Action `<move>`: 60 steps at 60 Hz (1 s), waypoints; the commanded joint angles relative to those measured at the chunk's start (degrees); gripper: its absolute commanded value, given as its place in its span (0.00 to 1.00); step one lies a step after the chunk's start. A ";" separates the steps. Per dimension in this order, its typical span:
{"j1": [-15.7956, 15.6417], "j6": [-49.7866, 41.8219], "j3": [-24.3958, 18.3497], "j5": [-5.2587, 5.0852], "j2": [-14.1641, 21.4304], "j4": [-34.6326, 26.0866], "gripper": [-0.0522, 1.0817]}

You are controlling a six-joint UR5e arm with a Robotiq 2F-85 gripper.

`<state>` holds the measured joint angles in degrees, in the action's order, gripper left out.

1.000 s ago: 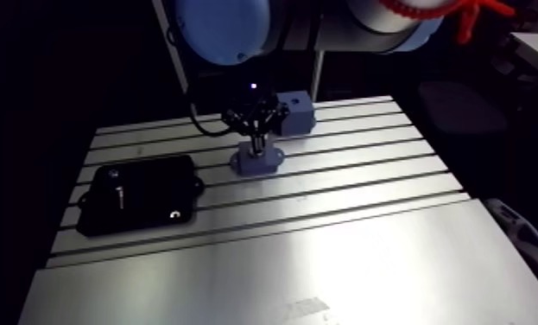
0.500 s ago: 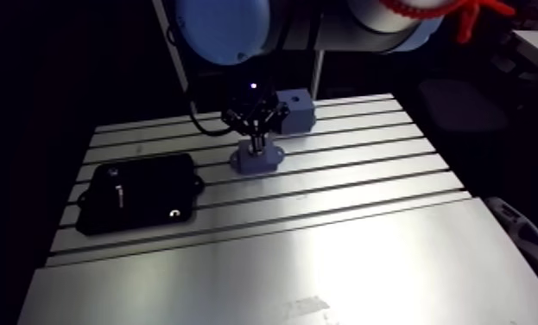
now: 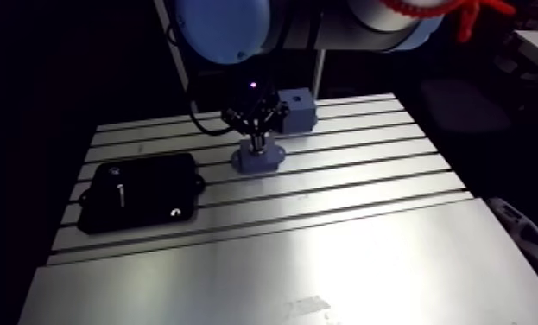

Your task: Pick up the bearing and press it into the housing until flush.

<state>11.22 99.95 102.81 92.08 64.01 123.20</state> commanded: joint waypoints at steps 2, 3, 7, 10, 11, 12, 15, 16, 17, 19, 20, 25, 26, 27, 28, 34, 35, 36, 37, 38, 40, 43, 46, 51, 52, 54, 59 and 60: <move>-0.06 -0.06 0.15 0.00 0.10 -0.02 1.00; -0.06 -0.06 0.16 -0.01 0.10 -0.02 1.00; -0.06 -0.05 0.24 0.07 0.10 -0.02 1.00; -0.06 0.02 0.25 0.07 0.10 -0.02 1.00; -0.06 0.02 0.25 0.07 0.10 -0.02 1.00; -0.06 0.03 0.25 0.07 0.10 -0.02 1.00; -0.06 0.03 0.25 0.07 0.18 -0.02 1.00; -0.06 0.03 0.32 0.00 0.19 -0.02 1.00; -0.06 0.03 0.32 0.00 0.19 -0.02 1.00; -0.06 0.03 0.33 -0.01 0.19 -0.02 1.00; -0.06 0.03 0.33 0.06 0.26 -0.02 1.00; 0.02 0.03 0.42 0.07 0.28 -0.02 1.00; 0.02 0.03 0.42 0.07 0.28 -0.02 1.00; -0.04 0.03 0.42 0.07 0.35 -0.02 1.00; -0.04 0.03 0.42 0.07 0.35 -0.02 1.00; -0.22 0.03 0.51 0.07 0.36 -0.02 1.00; -0.30 0.03 0.51 0.07 0.36 -0.02 1.00; -0.30 0.03 0.51 0.07 0.36 -0.02 1.00; -0.32 0.03 0.51 0.07 0.36 -0.02 1.00; -0.32 0.03 0.51 0.07 0.36 -0.02 1.00; -0.32 0.03 0.51 0.07 0.36 -0.02 1.00; -0.32 0.03 0.60 0.16 0.36 0.07 1.00; -0.32 0.03 0.60 0.16 0.28 0.07 1.00; -0.32 0.11 0.60 0.16 0.28 0.07 1.00; -0.32 0.11 0.60 0.16 0.28 0.07 1.00; -0.32 0.11 0.60 0.16 0.28 0.07 1.00; -0.32 0.11 0.60 0.16 0.28 0.07 1.00; -0.32 0.11 0.67 0.16 0.28 0.07 1.00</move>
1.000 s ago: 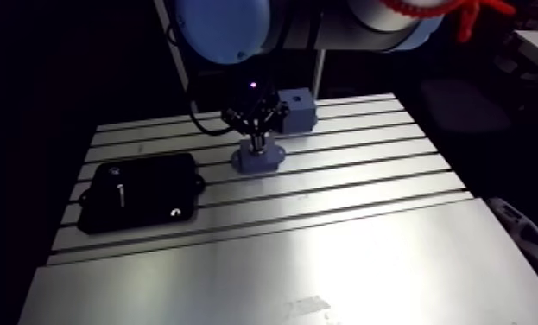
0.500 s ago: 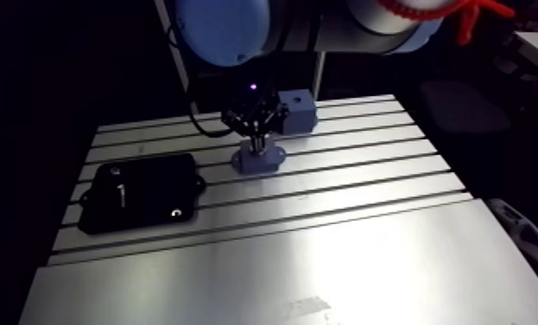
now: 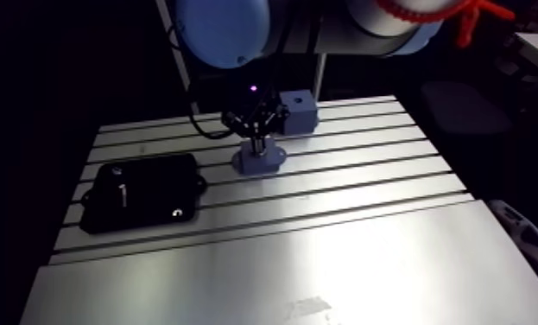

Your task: Pick up the bearing and press it into the housing until flush.

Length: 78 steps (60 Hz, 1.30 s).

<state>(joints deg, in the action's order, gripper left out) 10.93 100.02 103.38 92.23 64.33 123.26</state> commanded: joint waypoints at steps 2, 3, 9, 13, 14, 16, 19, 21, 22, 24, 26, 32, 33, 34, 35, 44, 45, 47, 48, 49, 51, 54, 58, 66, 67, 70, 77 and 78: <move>-0.03 0.04 0.11 0.01 -0.05 0.01 1.00; -0.03 0.04 0.11 0.01 -0.05 0.01 1.00; -0.03 0.13 0.11 0.01 -0.05 0.01 1.00; -0.03 0.13 0.11 0.01 -0.05 0.01 1.00; -0.03 0.13 0.11 0.01 -0.05 0.01 1.00; -0.03 0.13 0.11 0.01 -0.05 0.09 1.00; -0.03 0.13 0.11 0.01 -0.05 0.10 1.00; -0.03 0.13 0.11 0.01 -0.12 0.18 1.00; -0.03 0.20 0.11 0.01 -0.13 0.34 1.00; -0.03 0.21 0.11 0.01 -0.13 0.44 1.00; -0.03 0.22 0.19 0.01 -0.13 0.45 1.00; -0.03 0.22 0.20 0.01 -0.22 0.45 1.00; -0.03 0.22 0.20 0.01 -0.22 0.45 1.00; -0.03 0.22 0.20 0.01 -0.22 0.45 1.00; -0.03 0.22 0.20 0.01 -0.22 0.45 1.00; -0.03 0.22 0.38 0.01 -0.22 0.45 1.00; -0.03 0.22 0.45 0.01 -0.22 0.45 1.00; -0.03 0.22 0.46 0.01 -0.30 0.45 1.00; -0.03 0.22 0.46 0.01 -0.31 0.45 1.00; -0.03 0.22 0.46 0.01 -0.31 0.45 1.00; -0.03 0.22 0.54 0.01 -0.31 0.45 1.00; -0.03 0.22 0.55 0.01 -0.31 0.45 1.00; -0.03 0.22 0.55 0.01 -0.31 0.45 1.00; -0.03 0.29 0.55 0.01 -0.30 0.77 1.00; -0.03 0.29 0.55 0.01 -0.30 0.77 1.00; -0.03 0.30 0.55 0.01 -0.31 0.80 1.00; -0.03 0.30 0.56 0.01 -0.31 0.80 1.00; -0.03 0.30 0.56 0.01 -0.31 0.80 1.00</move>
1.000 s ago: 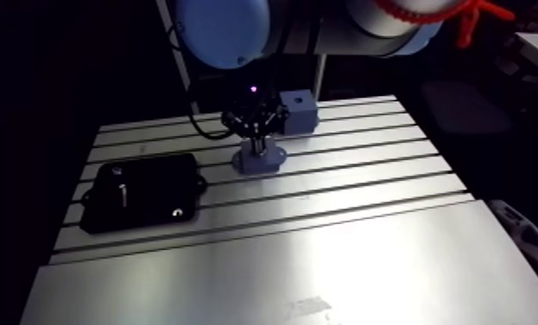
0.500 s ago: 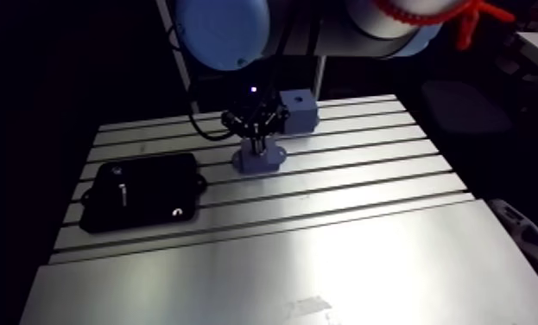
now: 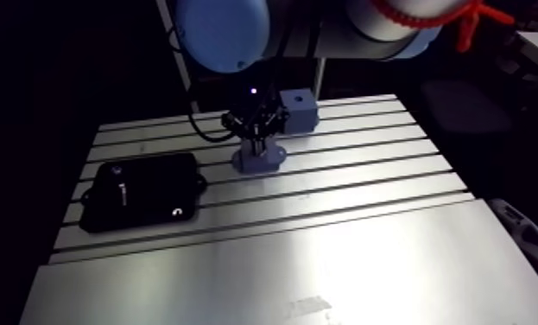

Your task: Pick up the bearing and press it into the housing until flush.

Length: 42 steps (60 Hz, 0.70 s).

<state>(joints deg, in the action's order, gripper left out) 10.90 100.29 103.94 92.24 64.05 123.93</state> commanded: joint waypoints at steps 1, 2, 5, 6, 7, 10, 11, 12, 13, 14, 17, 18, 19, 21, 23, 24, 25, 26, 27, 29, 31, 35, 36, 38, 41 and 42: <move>0.00 0.04 0.00 0.00 -0.03 0.13 1.00; 0.00 0.04 0.00 0.00 -0.03 0.13 1.00; 0.00 0.04 -0.01 0.00 -0.03 0.13 1.00; 0.00 0.04 0.07 0.00 -0.03 0.13 1.00; 0.00 0.04 0.07 0.00 -0.03 0.13 1.00; 0.00 0.04 0.07 0.00 -0.03 0.13 1.00; 0.00 0.04 0.07 0.00 -0.03 0.13 1.00; 0.00 0.04 0.08 0.00 -0.03 0.13 1.00; 0.00 0.04 0.08 0.00 -0.03 0.13 1.00; 0.00 0.04 0.01 0.00 -0.11 0.13 1.00; 0.00 0.04 0.00 0.00 -0.12 0.21 1.00; 0.08 0.04 -0.01 0.00 -0.12 0.15 1.00; 0.08 0.04 -0.01 0.00 -0.12 0.15 1.00; 0.09 0.04 -0.01 0.00 -0.12 0.14 1.00; 0.09 0.04 0.07 0.00 -0.12 0.13 1.00; 0.09 0.04 0.00 0.00 -0.12 0.13 1.00; 0.09 0.04 0.00 0.00 -0.12 0.21 1.00; 0.09 0.04 0.00 0.00 -0.12 0.21 1.00; 0.09 0.04 -0.01 0.00 -0.19 0.22 1.00; 0.09 0.04 0.07 0.00 -0.13 0.22 1.00; 0.09 0.04 0.00 0.00 -0.20 0.22 1.00; 0.09 0.04 0.08 0.00 -0.21 0.22 1.00; 0.09 0.04 0.08 0.00 -0.21 0.22 1.00; 0.09 0.04 0.08 0.00 -0.21 0.15 1.00; 0.09 0.11 0.01 0.00 -0.21 0.22 1.00; 0.09 0.11 0.01 0.00 -0.21 0.22 1.00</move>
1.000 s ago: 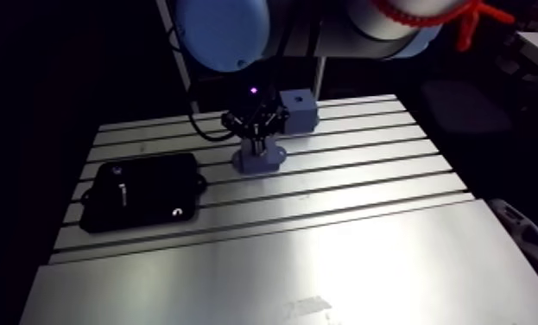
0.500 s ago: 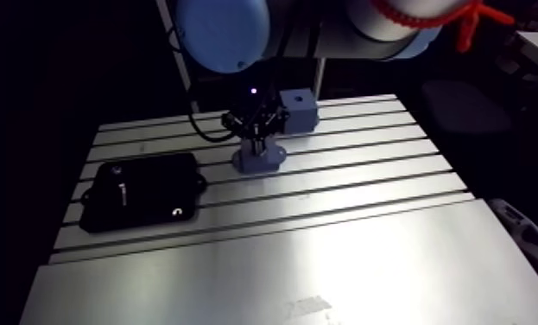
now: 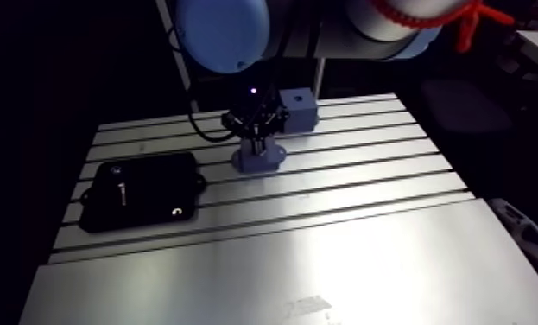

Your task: Pick up the bearing and press it into the housing until flush.

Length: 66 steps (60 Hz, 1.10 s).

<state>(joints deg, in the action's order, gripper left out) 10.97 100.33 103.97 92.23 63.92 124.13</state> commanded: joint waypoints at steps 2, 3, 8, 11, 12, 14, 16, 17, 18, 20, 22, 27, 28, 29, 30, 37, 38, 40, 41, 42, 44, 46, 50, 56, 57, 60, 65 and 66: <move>0.02 0.07 -0.04 0.01 -0.07 0.03 1.00; 0.02 0.07 -0.04 0.01 -0.07 0.03 1.00; 0.02 0.09 -0.04 0.01 -0.07 0.03 1.00; 0.02 0.09 -0.04 0.01 -0.07 0.03 1.00; 0.02 0.09 -0.11 0.01 -0.07 0.03 1.00; 0.02 0.09 -0.12 0.01 -0.07 0.03 1.00; 0.02 0.09 -0.13 0.01 -0.07 0.03 1.00; 0.02 0.09 -0.13 0.01 -0.07 0.03 1.00; 0.02 0.09 -0.13 0.01 -0.07 0.03 1.00; 0.02 0.09 -0.13 0.01 -0.07 0.03 1.00; 0.02 0.09 -0.13 0.01 -0.07 -0.05 1.00; 0.02 0.09 -0.05 0.01 -0.07 0.02 1.00; 0.02 0.09 -0.05 0.01 -0.07 0.02 1.00; 0.02 0.09 -0.04 0.01 -0.07 0.03 1.00; 0.02 0.09 -0.04 0.01 -0.07 0.03 1.00; 0.02 0.09 -0.13 0.01 -0.07 0.03 1.00; 0.02 0.09 -0.13 0.01 -0.07 0.03 1.00; 0.02 0.09 -0.13 0.01 -0.07 0.03 1.00; 0.02 0.09 -0.13 0.01 -0.07 0.03 1.00; 0.02 0.09 -0.13 0.01 -0.07 0.03 1.00; 0.02 0.01 -0.13 0.01 -0.07 0.03 1.00; 0.02 0.00 -0.13 0.01 -0.07 -0.05 1.00; 0.02 0.08 -0.05 0.01 -0.07 0.02 1.00; 0.02 0.09 0.04 0.01 -0.07 0.03 1.00; 0.02 0.09 0.05 0.01 -0.07 0.03 1.00; 0.02 0.01 0.05 0.01 0.00 0.03 1.00; 0.02 0.09 -0.04 0.01 0.01 0.03 1.00; 0.02 0.09 -0.04 0.01 0.01 0.03 1.00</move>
<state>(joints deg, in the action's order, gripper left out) 10.99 100.40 103.92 92.24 63.87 124.16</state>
